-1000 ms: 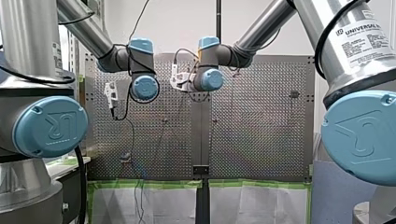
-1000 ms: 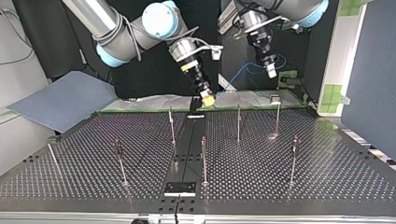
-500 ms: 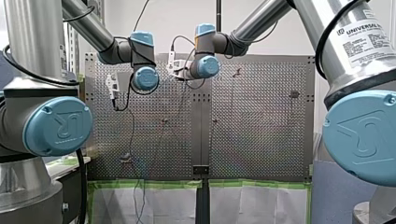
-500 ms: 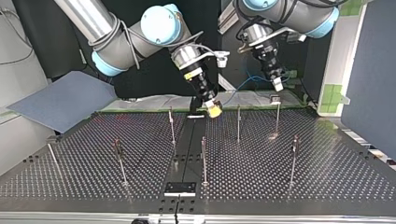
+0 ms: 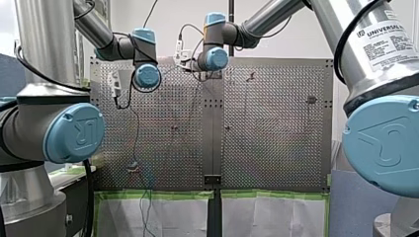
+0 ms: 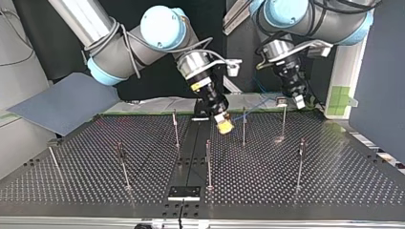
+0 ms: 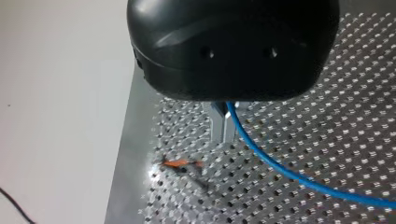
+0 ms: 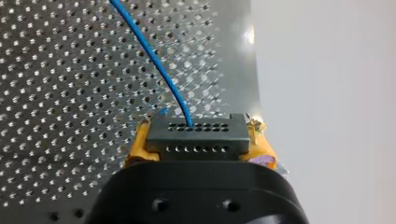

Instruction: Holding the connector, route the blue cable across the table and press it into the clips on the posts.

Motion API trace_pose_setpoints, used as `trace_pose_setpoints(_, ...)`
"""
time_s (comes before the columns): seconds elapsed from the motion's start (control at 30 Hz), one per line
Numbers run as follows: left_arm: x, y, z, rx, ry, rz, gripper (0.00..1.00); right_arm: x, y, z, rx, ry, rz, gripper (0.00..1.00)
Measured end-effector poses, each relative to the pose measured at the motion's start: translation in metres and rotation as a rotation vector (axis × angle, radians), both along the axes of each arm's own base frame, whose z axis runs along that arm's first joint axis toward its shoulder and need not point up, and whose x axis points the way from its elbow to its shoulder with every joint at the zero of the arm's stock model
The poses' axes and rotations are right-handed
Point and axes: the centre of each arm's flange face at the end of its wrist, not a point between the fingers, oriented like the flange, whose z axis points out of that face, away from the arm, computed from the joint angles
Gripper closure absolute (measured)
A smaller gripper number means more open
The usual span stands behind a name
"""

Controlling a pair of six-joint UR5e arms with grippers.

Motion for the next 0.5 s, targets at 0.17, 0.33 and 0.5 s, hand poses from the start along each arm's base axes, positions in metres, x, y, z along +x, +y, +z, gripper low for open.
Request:
trace_pose_setpoints(0.17, 0.015, 0.008, 0.017, -0.016, -0.036, 0.006, 1.0, 0.004, -0.001, 0.001, 0.001, -0.003, 0.007, 1.0)
trace_pose_setpoints(0.33, 0.027, 0.023, 0.026, -0.022, -0.048, 0.013, 1.0, 0.013, -0.006, -0.005, 0.009, 0.005, 0.011, 1.0)
trace_pose_setpoints(0.5, 0.038, 0.04, 0.03, -0.023, -0.06, 0.014, 1.0, 0.023, -0.014, -0.005, 0.011, -0.005, 0.014, 1.0)
